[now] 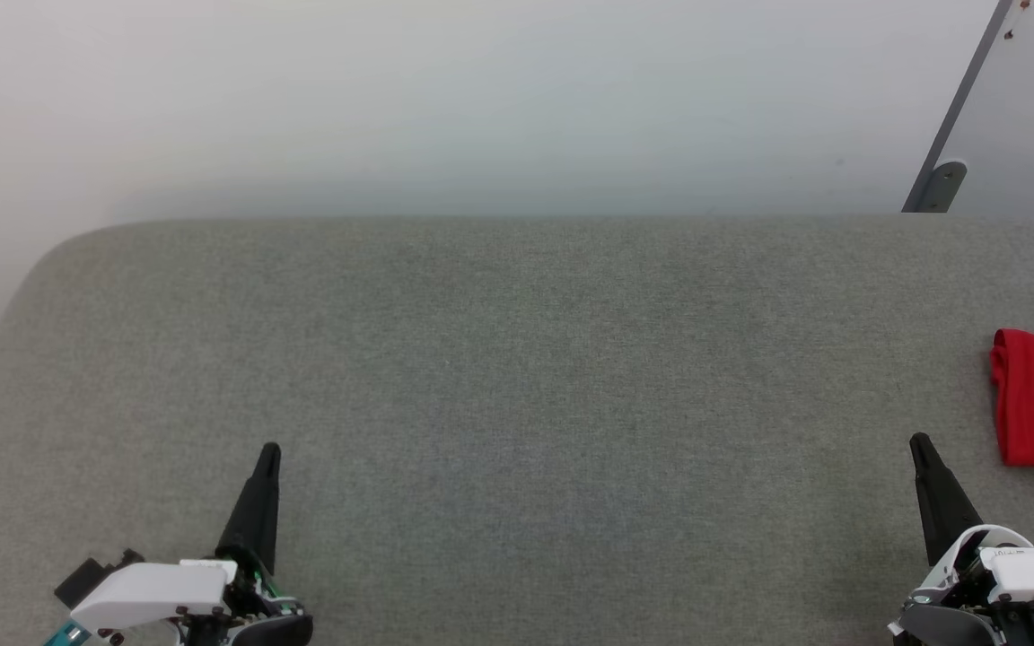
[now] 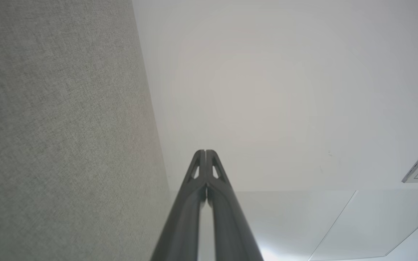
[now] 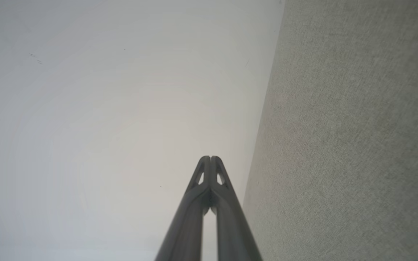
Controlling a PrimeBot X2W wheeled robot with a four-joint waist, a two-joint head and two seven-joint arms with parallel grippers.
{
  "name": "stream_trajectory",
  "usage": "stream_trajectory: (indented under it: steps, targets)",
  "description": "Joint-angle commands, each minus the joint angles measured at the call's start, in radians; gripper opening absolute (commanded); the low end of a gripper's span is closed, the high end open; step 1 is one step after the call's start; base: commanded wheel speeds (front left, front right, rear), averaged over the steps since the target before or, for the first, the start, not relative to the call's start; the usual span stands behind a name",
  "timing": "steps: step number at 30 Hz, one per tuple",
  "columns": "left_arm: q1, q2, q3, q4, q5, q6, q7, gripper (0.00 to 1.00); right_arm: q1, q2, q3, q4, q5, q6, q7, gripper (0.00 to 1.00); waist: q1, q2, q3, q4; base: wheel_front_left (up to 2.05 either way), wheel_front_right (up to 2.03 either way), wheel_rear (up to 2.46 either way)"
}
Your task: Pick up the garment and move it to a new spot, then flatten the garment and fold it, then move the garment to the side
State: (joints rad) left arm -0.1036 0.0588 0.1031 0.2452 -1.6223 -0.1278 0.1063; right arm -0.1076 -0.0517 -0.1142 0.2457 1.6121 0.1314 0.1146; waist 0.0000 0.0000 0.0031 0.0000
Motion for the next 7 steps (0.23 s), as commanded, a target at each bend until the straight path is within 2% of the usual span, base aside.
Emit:
stream_trajectory:
  steps: [1, 7]
  targets:
    - [-0.009, -0.002, 0.003, 0.001, 0.003, -0.005, 0.003, 0.0, -0.003, 0.004, -0.001, 0.0, 0.001, -0.001, 0.002, 0.0, 0.0, 0.0, 0.0, 0.0, 0.0, 0.0, 0.0]
    - [-0.009, -0.003, 0.004, 0.001, 0.003, -0.005, 0.004, 0.0, -0.003, 0.004, -0.001, 0.0, 0.001, -0.001, 0.002, 0.0, 0.0, 0.0, 0.0, 0.0, 0.0, 0.0, 0.0]
